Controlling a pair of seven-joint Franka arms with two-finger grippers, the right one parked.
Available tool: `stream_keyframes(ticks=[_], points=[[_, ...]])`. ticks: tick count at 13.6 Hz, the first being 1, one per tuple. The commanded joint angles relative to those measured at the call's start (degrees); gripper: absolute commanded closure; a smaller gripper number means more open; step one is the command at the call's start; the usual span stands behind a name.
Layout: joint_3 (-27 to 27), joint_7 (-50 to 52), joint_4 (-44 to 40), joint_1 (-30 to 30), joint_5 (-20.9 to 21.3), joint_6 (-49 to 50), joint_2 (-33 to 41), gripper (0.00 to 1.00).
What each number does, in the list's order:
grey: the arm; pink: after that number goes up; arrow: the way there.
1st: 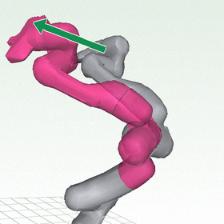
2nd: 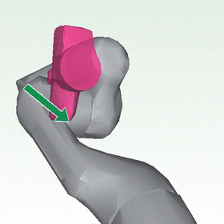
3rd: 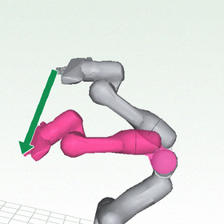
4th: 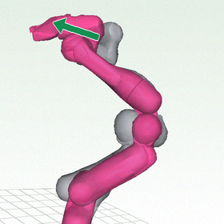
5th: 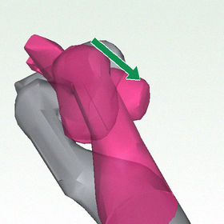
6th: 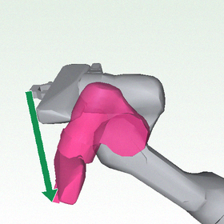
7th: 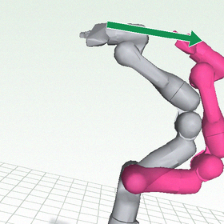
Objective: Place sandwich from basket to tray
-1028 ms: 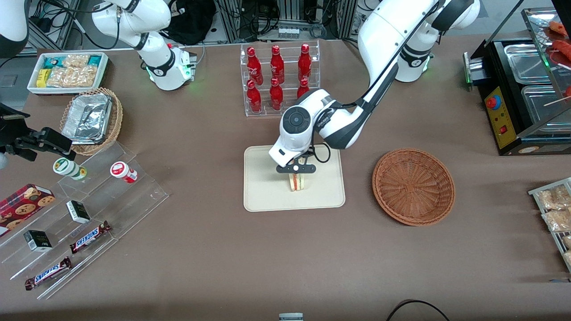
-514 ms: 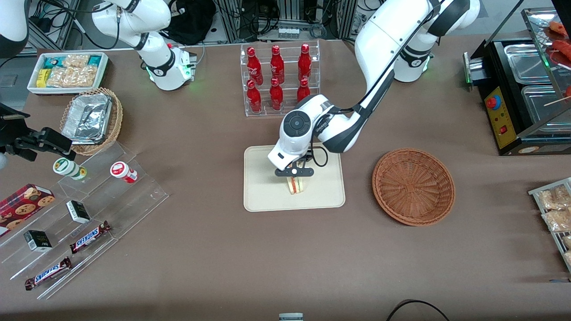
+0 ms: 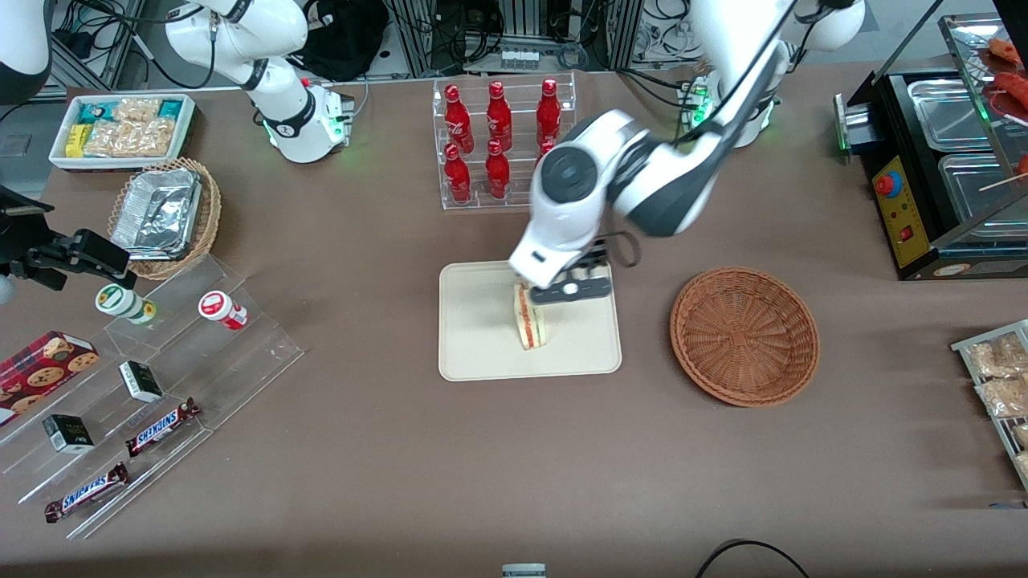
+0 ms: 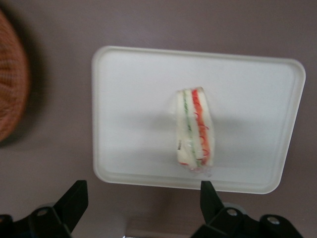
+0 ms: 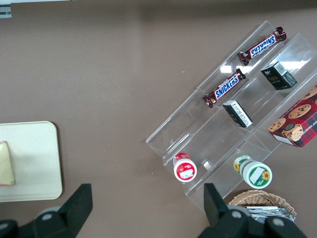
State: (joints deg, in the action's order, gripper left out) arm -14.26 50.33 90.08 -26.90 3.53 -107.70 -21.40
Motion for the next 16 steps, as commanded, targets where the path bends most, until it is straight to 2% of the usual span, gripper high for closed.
stream_keyframes(ticks=[1,3,6,9,13,16], points=[[-0.16,0.03,3.87,5.87,-0.10,4.66,7.67,0.00],[-0.16,-2.06,3.79,10.27,-0.02,8.81,11.27,0.00],[-0.16,-14.25,3.26,20.02,-0.37,14.86,15.41,0.00],[-0.07,-25.86,3.08,26.27,-0.72,20.15,19.80,0.00],[1.16,-37.04,3.61,30.59,-0.54,25.86,23.59,0.00],[2.04,-41.88,3.17,32.96,-0.72,27.01,23.59,0.00]])
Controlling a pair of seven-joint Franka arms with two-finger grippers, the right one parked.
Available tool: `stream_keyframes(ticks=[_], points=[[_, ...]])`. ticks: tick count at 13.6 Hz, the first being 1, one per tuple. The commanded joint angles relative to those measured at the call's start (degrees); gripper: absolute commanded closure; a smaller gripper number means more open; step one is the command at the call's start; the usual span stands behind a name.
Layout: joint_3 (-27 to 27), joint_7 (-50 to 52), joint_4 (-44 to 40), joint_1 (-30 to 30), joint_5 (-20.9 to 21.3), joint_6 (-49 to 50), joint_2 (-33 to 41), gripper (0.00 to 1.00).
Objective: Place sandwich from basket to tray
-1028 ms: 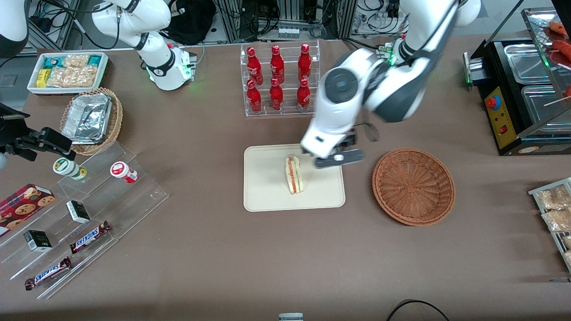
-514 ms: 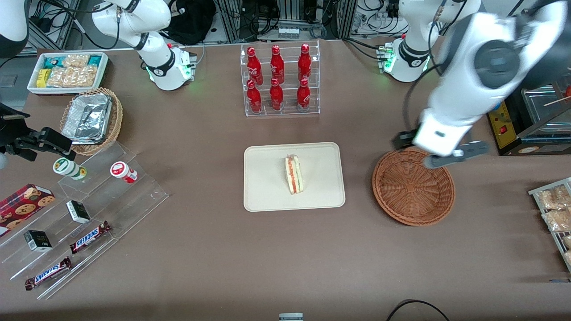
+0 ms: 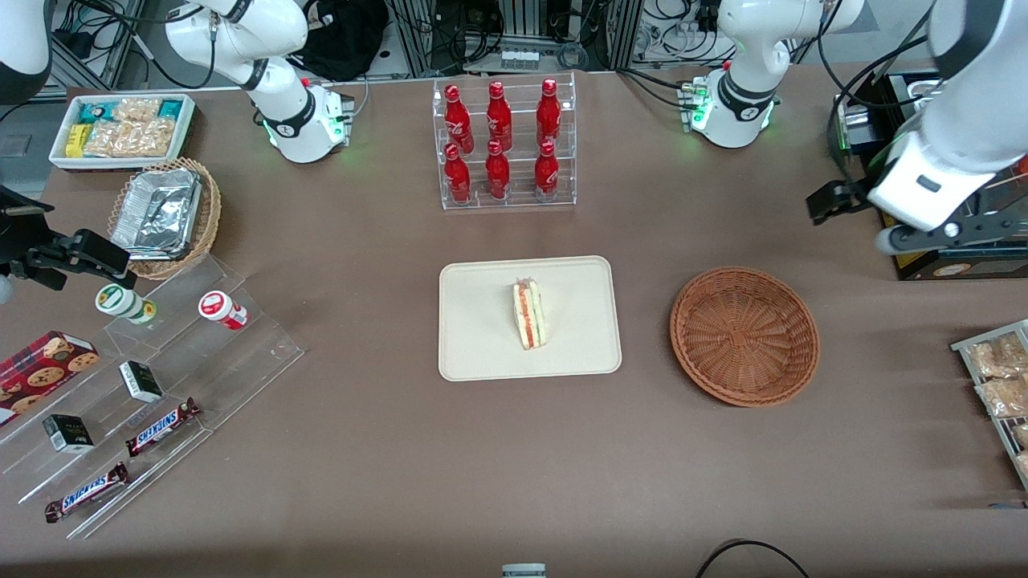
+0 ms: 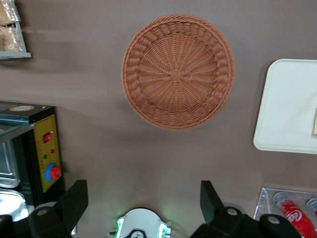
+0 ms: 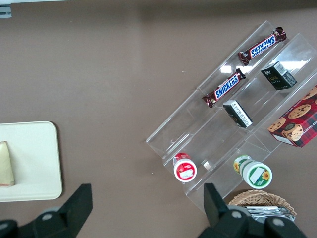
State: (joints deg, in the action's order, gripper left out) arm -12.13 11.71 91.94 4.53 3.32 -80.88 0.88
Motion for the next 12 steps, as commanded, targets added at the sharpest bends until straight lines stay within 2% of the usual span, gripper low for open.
stream_keyframes(ticks=[1,7,12], points=[[-0.09,-3.44,1.14,1.97,-0.51,0.02,1.23,0.00],[0.09,-8.36,-1.76,1.97,-2.61,-0.15,0.00,0.00],[1.05,-8.89,-2.46,1.89,-2.00,-1.82,-0.35,0.00]])
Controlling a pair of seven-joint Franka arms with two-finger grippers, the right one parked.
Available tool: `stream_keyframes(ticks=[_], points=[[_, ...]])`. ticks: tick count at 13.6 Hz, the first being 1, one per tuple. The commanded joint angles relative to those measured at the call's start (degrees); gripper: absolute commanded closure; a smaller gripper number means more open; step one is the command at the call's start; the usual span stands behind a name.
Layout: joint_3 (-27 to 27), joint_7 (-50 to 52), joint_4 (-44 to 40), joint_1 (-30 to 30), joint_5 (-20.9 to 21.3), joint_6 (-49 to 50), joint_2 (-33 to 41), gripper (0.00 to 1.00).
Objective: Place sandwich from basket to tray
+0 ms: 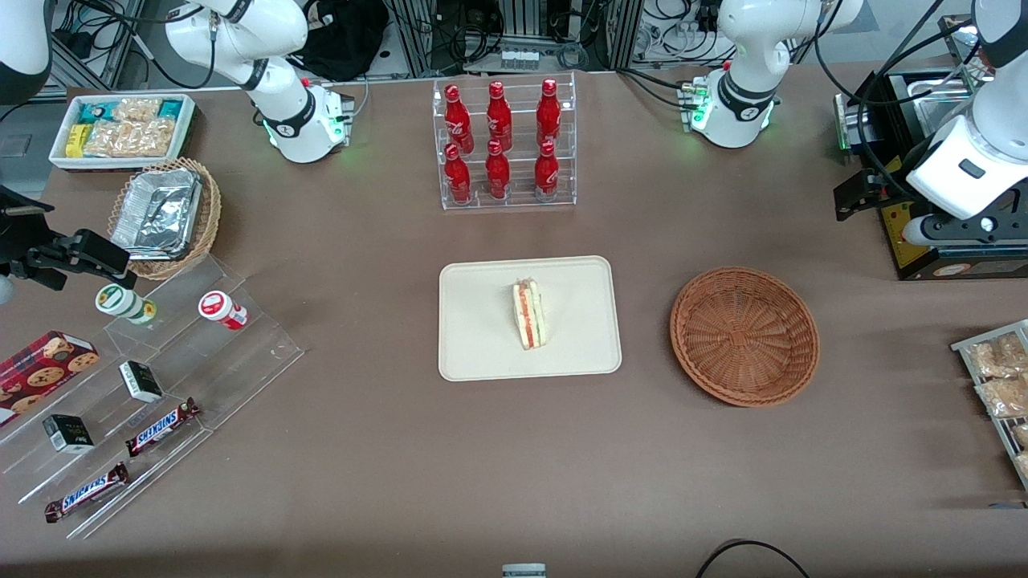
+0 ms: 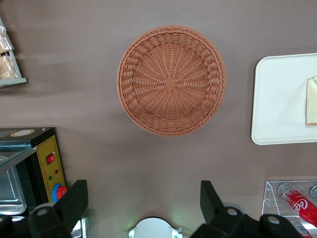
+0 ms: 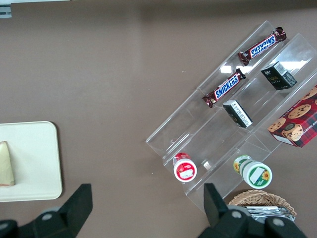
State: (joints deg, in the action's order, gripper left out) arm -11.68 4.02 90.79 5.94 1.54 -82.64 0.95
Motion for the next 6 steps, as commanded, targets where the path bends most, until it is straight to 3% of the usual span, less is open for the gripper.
stream_keyframes(ticks=[1,6], points=[[1.74,-1.56,-1.40,0.39,-0.23,-0.07,-0.68,0.00],[1.84,-1.03,-2.54,0.56,-0.93,0.11,-0.60,0.00]])
